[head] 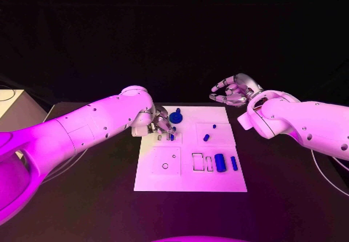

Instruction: Assemble the parts on the task board

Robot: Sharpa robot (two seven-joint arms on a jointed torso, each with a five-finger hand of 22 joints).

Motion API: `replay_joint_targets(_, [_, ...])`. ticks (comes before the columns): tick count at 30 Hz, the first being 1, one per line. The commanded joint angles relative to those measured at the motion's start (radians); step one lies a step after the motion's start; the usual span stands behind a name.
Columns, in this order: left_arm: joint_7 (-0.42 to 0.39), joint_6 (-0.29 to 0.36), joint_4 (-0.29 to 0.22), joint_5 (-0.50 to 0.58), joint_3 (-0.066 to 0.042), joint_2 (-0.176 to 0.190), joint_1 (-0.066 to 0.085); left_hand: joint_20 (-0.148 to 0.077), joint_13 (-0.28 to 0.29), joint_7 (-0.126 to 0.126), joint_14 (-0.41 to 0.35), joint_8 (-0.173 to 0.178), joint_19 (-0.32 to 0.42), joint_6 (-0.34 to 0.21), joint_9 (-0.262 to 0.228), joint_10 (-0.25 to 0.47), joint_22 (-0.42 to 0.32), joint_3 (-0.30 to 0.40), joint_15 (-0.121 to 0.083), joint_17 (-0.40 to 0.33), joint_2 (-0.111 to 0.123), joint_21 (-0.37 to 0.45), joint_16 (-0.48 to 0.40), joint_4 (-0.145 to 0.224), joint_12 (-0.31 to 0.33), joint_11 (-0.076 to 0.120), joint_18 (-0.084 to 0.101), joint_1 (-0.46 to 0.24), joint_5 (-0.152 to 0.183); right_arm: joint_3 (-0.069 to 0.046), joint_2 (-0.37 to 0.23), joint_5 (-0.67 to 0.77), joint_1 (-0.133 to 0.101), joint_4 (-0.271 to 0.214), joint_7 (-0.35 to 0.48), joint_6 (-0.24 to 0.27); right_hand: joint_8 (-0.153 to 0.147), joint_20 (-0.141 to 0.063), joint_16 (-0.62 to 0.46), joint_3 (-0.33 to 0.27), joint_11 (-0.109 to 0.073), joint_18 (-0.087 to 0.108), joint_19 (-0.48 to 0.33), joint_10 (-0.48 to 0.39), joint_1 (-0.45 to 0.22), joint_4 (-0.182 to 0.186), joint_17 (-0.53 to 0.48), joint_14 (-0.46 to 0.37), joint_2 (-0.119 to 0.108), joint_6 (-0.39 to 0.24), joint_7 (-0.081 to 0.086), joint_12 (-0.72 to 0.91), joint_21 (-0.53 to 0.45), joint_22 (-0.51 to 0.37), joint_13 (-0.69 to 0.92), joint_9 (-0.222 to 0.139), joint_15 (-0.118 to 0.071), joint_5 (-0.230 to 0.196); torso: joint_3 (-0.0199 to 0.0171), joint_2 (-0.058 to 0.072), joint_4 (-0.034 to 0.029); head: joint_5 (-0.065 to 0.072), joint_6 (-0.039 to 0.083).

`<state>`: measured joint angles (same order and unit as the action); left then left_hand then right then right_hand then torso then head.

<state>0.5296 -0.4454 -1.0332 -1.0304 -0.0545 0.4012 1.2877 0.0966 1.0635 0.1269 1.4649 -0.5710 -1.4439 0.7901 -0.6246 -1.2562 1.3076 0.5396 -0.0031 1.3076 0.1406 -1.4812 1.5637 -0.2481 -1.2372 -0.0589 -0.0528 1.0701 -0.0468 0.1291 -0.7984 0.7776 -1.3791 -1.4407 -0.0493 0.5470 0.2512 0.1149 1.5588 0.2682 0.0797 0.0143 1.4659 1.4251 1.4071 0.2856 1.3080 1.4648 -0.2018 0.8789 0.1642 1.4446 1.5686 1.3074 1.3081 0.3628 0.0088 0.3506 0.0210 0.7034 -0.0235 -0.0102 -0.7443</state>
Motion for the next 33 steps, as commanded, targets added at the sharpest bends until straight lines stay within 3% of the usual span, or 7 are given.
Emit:
replay_joint_targets(1, [-0.002,-0.017,0.004,0.003,0.000,-0.006,0.001,-0.004,0.000,-0.001,0.101,-0.005,-0.001,0.008,-0.003,-0.001,0.059,0.007,-0.007,0.252,-0.002,-0.005,0.001,0.000,0.001,0.009,0.008,0.008,-0.003,-0.001,0.001,0.013,-0.001,-0.002,0.002,-0.017,0.001,-0.008,-0.005,0.008,0.002,-0.013,0.103,-0.004,-0.002,-0.001,0.224,0.096,-0.004,-0.006,0.001,0.002,-0.003,0.260,0.120,0.000,-0.003,0.006,-0.0007,0.000,0.0004,0.002,-0.003])
replay_joint_targets(33, [-0.002,-0.034,0.033,0.007,0.004,-0.026,-0.004,-0.006,-0.001,-0.004,0.101,-0.011,-0.002,0.007,-0.018,-0.001,0.061,0.018,-0.009,0.253,-0.005,-0.006,0.001,0.006,0.001,0.011,0.008,0.011,-0.003,-0.001,0.006,0.014,-0.001,-0.005,-0.002,-0.025,0.003,-0.007,-0.005,0.010,0.002,-0.013,0.102,-0.004,-0.006,0.001,0.223,0.096,-0.005,-0.006,0.002,0.002,-0.004,0.259,0.120,0.001,-0.003,0.006,-0.0002,0.000,-0.0018,0.000,-0.019])
